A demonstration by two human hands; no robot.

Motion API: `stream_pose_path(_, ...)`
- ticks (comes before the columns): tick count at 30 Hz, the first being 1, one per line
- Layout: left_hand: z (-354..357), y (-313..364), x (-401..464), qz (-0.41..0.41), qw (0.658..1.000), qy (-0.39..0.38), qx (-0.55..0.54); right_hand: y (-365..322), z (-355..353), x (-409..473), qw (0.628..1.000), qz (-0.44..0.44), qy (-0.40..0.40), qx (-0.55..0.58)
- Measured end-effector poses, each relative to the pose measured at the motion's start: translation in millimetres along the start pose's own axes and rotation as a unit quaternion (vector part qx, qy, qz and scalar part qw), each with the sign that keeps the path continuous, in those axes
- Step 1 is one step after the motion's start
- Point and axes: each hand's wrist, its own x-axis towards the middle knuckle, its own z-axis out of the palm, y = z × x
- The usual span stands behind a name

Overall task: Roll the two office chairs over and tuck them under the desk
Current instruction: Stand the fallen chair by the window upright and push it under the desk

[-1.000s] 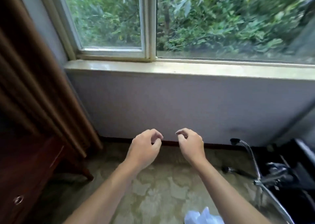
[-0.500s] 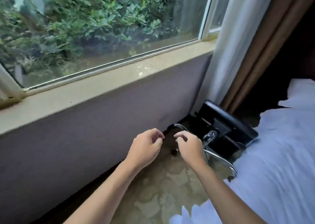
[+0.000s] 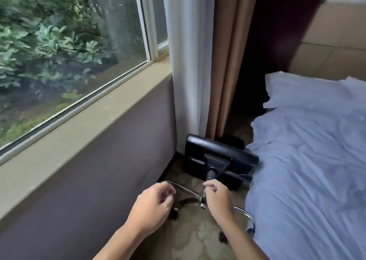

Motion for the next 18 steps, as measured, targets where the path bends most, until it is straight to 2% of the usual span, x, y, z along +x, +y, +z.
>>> stream_pose_path(6,8.7,31.7,125.3,0.030,0.998,-0.028,0.036,-5.2,-12.3,109.6,0.998,0.040,-0.008,-0.038)
stream_pose_path(11,49.6,35.6,227.7,0.062,0.991,-0.088,0.077,24.5,0.3,194.3,0.991,0.109,0.001,-0.075)
stream_pose_path(15,106.4,28.2,327.4,0.098,0.970,-0.167,0.148,65.9,28.9,260.2,0.978,0.172,0.004,-0.116)
stream_pose_path(18,154.4,25.9,399.0,0.129,0.939,-0.223,0.229,102.5,57.0,289.7,0.960,0.235,0.001,-0.151)
